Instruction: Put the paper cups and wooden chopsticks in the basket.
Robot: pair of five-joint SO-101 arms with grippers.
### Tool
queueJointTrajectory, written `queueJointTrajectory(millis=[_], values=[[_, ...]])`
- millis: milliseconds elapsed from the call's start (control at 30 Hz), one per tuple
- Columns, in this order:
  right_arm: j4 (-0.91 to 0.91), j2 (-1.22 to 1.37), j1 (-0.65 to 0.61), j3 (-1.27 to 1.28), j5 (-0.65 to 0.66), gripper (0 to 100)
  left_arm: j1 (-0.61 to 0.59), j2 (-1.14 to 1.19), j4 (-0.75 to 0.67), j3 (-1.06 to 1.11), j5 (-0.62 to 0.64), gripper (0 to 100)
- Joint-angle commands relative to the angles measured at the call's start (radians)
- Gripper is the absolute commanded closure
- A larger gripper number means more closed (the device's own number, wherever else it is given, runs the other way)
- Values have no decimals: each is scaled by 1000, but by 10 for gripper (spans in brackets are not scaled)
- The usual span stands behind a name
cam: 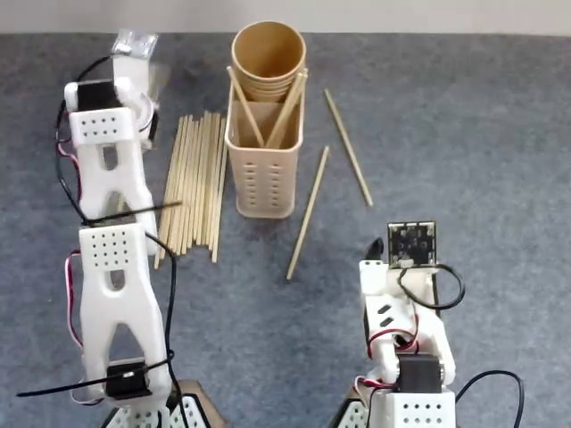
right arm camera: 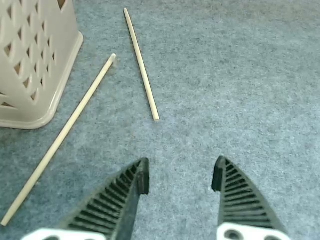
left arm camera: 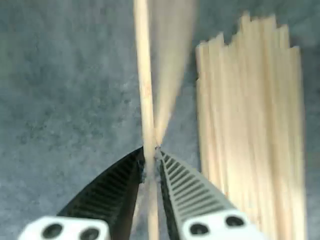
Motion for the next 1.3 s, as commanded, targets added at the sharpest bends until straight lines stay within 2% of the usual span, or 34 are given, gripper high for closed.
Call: queueJointTrajectory(millis=[0,200,400,600,667,867,1033,1133,1267], values=[[1,-18,8,130,14,785,50,-148,6,-70,48,996],[1,-18,8,130,14,785,130,-456,3,-70,55,996],[1,-18,8,130,14,785,295,-722,-6,-65,60,996],[1,-18,8,130,14,785,412,-791,-256,-65,133,996],[1,-18,8,130,14,785,441,-791,-284,-64,157,996],[1,-18,8,130,14,785,460,-799,-245,-71,227,992],[1,-18,8,130,14,785,499,-921,6,-58,226,995],[1,-18,8,130,14,785,486,-1058,34,136,227,995],[1,-18,8,130,14,785,453,-1239,23,545,226,994]])
